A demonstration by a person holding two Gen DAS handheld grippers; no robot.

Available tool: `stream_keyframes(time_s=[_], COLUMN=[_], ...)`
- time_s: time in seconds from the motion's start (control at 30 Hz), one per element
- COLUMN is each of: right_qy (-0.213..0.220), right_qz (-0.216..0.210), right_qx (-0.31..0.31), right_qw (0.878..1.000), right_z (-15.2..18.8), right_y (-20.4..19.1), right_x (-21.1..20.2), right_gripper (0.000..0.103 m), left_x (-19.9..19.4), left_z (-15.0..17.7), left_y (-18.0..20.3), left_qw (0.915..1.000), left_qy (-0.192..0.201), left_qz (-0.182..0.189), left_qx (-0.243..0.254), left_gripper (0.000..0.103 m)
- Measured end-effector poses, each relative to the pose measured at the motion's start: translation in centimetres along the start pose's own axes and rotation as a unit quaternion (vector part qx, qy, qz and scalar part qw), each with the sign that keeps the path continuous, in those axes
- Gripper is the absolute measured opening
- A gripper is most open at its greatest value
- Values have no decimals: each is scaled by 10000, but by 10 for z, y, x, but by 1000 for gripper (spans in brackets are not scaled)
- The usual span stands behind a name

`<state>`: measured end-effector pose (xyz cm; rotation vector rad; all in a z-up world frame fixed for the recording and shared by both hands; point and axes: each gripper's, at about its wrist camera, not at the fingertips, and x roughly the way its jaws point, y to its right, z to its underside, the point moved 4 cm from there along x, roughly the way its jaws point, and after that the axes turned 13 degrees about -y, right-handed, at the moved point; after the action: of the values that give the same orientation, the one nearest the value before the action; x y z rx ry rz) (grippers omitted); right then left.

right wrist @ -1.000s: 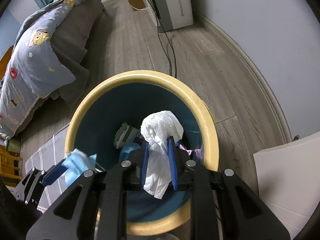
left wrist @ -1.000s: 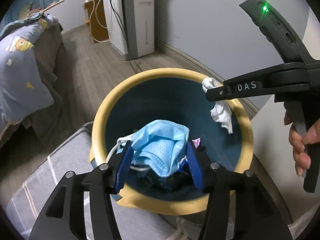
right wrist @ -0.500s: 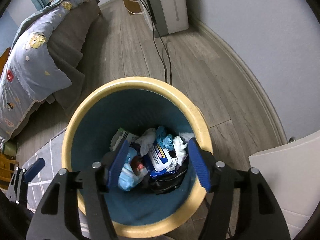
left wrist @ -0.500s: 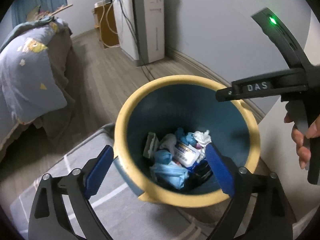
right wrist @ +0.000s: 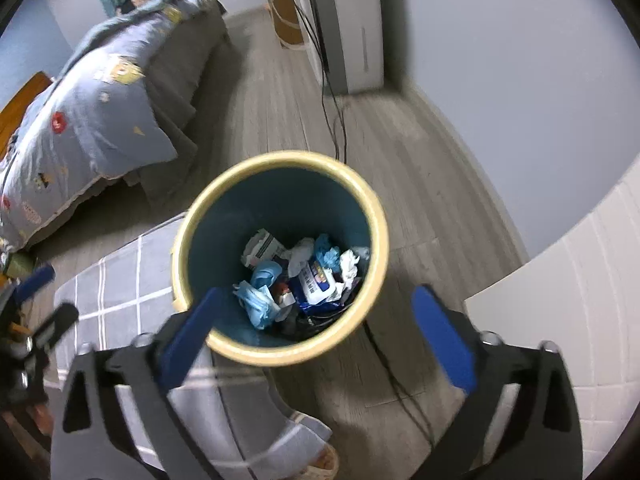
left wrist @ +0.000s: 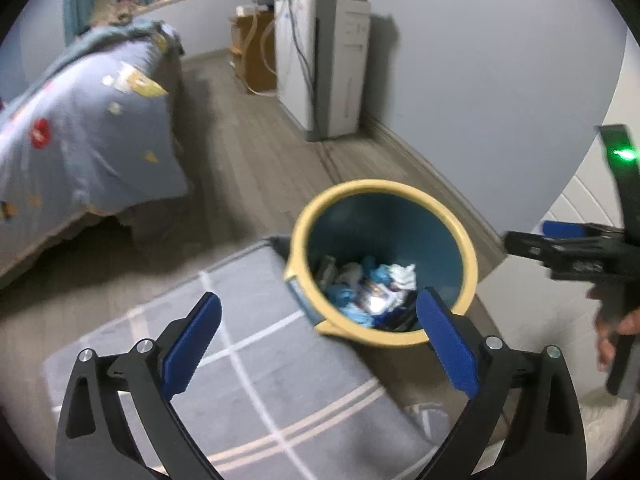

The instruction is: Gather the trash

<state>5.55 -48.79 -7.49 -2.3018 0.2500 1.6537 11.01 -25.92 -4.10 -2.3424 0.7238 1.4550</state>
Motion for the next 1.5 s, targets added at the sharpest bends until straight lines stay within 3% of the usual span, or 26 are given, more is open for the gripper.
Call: stream_keyframes(time_s=[0.33, 0.43, 0.57, 0.7, 1.5], right_qy=[556, 700, 692, 798, 823], right_qz=[347, 457, 509, 535, 618], right_qx=[-296, -382, -542, -462, -556], right_qw=[9974, 9958, 9948, 9943, 9931], right_z=[37, 39, 41, 42, 44], right_y=[-12, -17, -24, -21, -24], right_x=[-43, -48, -47, -53, -54], right_gripper=[97, 97, 97, 97, 97], left_x=[-20, -15, -13, -14, -16], left_z=[22, 23, 21, 23, 28], left_y=[6, 12, 19, 18, 20], left_qw=[9992, 9993, 9981, 9991, 9991], left_qy=[172, 276, 349, 292, 264], left_qz=[-339, -235, -430, -211, -201], left_qx=[-114, 23, 264, 231, 264], left_gripper=[98, 98, 98, 98, 98])
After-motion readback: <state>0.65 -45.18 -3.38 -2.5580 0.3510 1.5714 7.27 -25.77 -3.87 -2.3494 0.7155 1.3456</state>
